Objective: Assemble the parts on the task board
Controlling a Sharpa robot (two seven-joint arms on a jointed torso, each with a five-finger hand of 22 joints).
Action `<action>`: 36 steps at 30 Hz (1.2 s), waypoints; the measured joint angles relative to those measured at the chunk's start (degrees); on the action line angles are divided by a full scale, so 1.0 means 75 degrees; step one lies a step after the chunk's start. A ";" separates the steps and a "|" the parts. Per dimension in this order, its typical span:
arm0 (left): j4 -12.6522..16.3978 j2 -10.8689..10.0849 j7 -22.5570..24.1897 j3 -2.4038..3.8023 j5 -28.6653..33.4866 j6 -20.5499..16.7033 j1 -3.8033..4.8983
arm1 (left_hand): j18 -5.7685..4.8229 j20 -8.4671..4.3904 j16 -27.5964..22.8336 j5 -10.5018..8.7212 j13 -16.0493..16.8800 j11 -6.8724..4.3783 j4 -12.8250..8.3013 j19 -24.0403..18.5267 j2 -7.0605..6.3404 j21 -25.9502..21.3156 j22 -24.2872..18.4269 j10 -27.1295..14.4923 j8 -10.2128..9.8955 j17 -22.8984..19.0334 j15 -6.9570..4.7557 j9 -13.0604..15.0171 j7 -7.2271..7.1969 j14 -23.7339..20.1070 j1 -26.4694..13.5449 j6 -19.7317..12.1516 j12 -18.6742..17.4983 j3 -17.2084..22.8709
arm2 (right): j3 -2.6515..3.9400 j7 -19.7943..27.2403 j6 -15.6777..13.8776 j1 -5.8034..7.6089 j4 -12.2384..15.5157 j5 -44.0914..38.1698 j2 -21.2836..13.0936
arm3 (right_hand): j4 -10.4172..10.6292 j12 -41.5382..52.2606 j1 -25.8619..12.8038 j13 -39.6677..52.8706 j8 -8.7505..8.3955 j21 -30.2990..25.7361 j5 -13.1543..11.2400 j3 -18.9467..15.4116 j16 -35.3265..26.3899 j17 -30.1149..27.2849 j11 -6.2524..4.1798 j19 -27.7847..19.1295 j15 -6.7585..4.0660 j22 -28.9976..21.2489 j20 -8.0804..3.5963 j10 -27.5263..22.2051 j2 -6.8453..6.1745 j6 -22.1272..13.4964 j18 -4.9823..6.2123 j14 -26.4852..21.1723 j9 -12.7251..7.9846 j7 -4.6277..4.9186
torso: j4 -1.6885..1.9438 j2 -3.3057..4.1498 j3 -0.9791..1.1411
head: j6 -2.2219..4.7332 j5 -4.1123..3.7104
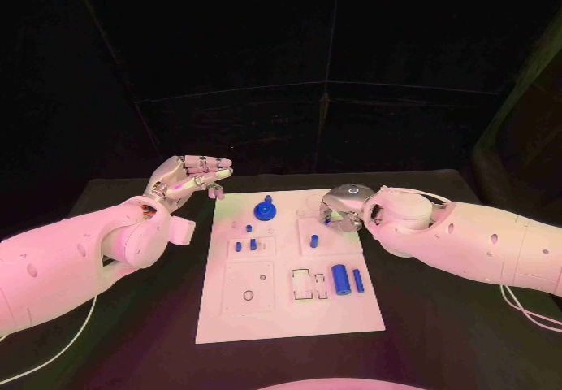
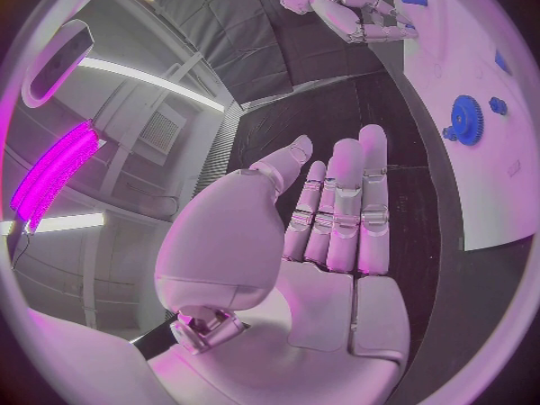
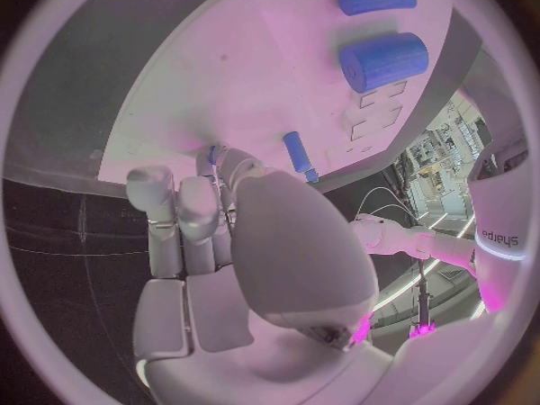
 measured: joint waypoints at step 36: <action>-0.0047 -0.0039 0.0000 0.0000 0.0025 0.0003 0.0000 | -0.0003 0.0000 0.0000 0.0000 -0.0005 0.0000 -0.0001 0.0000 0.0000 -0.0029 -0.0023 -0.0055 0.0000 -0.0023 0.0000 -0.0001 0.0000 0.0000 0.0000 0.0000 0.0028 -0.0042 | -0.0014 -0.0197 -0.1604 -0.0045 0.1435 -0.0126 -0.0759 | -0.0779 -0.0062 -0.0674 0.0043 0.0016 0.0606 -0.0107 0.1258 0.0043 -0.0095 0.0081 0.0278 -0.0040 0.0890 -0.0033 0.0216 -0.0329 0.0250 -0.0117 -0.0017 0.0006 -0.0018 | 0.0000 -0.0017 -0.0007 | 0.0037 -0.0040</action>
